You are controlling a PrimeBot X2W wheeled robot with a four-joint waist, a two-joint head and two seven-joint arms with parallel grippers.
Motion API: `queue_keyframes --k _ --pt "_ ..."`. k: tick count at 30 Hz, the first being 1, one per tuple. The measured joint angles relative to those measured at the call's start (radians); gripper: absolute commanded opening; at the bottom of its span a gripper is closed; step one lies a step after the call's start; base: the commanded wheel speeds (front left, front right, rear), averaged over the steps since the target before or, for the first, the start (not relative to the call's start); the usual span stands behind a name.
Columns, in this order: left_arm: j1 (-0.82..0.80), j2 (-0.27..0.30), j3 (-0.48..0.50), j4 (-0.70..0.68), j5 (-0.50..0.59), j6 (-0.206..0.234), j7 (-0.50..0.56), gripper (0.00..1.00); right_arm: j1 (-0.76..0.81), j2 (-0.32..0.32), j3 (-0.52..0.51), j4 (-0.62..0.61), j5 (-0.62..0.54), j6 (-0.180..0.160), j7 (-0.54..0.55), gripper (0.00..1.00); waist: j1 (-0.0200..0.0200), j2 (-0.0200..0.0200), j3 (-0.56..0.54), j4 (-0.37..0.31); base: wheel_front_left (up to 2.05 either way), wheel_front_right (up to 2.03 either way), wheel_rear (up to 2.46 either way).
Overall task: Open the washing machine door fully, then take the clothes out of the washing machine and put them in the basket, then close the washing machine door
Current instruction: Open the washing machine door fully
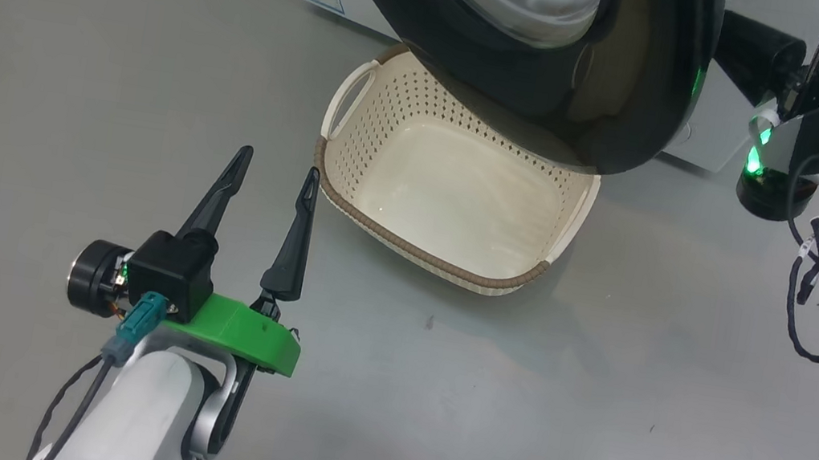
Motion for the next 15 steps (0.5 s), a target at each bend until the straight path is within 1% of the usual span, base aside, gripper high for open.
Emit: queue_keyframes --k 15 --pt "0.067 0.001 -0.004 0.027 0.017 0.001 0.000 1.00 0.109 0.040 0.013 0.017 0.041 0.004 0.056 0.00 0.0000 0.0000 -0.104 0.009 0.00 0.00 0.00"
